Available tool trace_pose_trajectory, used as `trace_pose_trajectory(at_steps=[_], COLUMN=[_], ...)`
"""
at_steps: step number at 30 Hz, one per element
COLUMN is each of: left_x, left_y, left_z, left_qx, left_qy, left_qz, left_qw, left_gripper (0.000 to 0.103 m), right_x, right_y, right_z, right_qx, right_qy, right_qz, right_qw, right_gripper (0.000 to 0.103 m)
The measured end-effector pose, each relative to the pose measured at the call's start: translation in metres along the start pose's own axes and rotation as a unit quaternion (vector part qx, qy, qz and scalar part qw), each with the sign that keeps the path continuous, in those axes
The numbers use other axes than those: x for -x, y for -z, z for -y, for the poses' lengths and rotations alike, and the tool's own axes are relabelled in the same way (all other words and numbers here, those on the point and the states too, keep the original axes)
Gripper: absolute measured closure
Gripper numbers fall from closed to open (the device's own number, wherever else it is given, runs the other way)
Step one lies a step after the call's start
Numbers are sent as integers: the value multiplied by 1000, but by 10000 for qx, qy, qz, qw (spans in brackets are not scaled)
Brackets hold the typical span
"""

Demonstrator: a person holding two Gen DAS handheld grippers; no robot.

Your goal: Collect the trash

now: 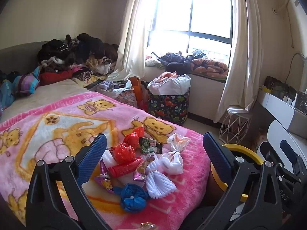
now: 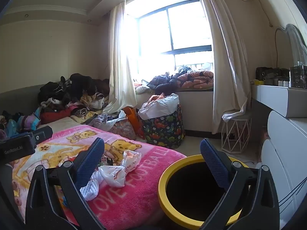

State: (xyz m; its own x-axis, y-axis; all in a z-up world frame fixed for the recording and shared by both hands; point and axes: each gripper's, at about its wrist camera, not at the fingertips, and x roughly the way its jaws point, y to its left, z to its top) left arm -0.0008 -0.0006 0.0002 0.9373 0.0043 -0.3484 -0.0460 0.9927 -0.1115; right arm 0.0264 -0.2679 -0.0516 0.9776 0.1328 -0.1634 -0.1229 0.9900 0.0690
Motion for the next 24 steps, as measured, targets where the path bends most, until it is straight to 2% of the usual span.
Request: trace_pose_trajectory(at_steps=[24], left_x=[3], left_y=[-3], left_z=[3], left_qx=[39], left_qy=[81], left_qz=[46], left_qw=[9999], left_gripper=[11], right_x=[1], right_y=[0], right_z=[3], right_qx=[18], right_qy=[20], right_qz=[-6], right_qw=[10000], right_gripper=[6])
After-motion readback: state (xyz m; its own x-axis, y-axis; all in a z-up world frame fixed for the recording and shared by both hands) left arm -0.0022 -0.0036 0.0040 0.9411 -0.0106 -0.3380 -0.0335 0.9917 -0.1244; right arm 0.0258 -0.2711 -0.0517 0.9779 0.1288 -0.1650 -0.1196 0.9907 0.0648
